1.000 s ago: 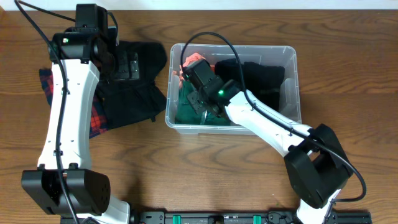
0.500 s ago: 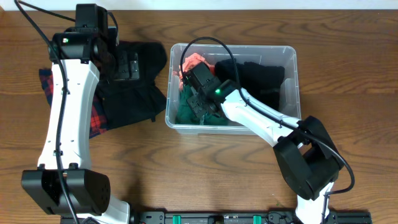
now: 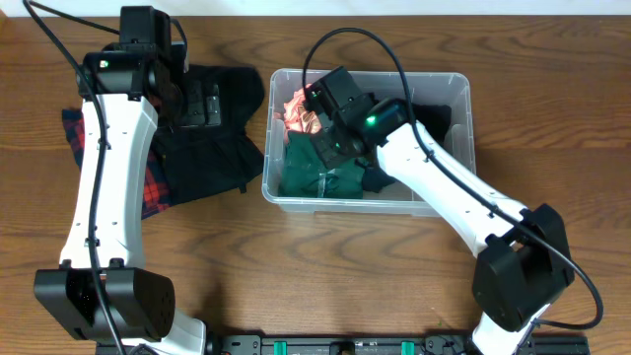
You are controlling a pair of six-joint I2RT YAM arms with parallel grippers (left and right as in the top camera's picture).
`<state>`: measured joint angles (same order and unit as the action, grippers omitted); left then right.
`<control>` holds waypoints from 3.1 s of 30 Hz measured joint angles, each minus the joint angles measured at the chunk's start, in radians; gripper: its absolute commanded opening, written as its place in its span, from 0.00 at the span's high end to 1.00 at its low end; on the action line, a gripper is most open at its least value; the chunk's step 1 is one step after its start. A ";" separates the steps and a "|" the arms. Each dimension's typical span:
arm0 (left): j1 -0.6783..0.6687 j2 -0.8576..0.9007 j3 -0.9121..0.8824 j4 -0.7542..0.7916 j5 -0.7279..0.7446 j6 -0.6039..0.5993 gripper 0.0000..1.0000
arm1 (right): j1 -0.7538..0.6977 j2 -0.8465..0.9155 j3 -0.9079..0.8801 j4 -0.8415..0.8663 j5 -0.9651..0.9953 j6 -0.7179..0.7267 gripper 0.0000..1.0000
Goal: Pack container
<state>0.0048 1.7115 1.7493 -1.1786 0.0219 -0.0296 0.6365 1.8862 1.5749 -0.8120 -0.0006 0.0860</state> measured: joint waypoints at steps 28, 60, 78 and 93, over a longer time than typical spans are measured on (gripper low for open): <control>0.000 0.000 0.000 0.000 0.000 0.000 0.02 | -0.014 0.006 -0.188 0.134 -0.030 0.044 0.75; 0.000 0.000 0.000 0.000 0.000 0.000 0.02 | -0.778 -0.317 -0.013 -0.282 0.273 0.055 0.01; 0.000 0.000 0.000 0.136 -0.089 0.078 0.02 | -0.825 -0.317 -0.014 -0.284 0.285 0.055 0.01; 0.084 0.000 0.000 0.199 -0.138 0.014 0.02 | -0.825 -0.317 -0.014 -0.284 0.286 0.055 0.01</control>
<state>0.0891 1.7111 1.7493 -0.9798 -0.1165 -0.0154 -0.1886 1.5696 1.5612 -1.0958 0.2852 0.1406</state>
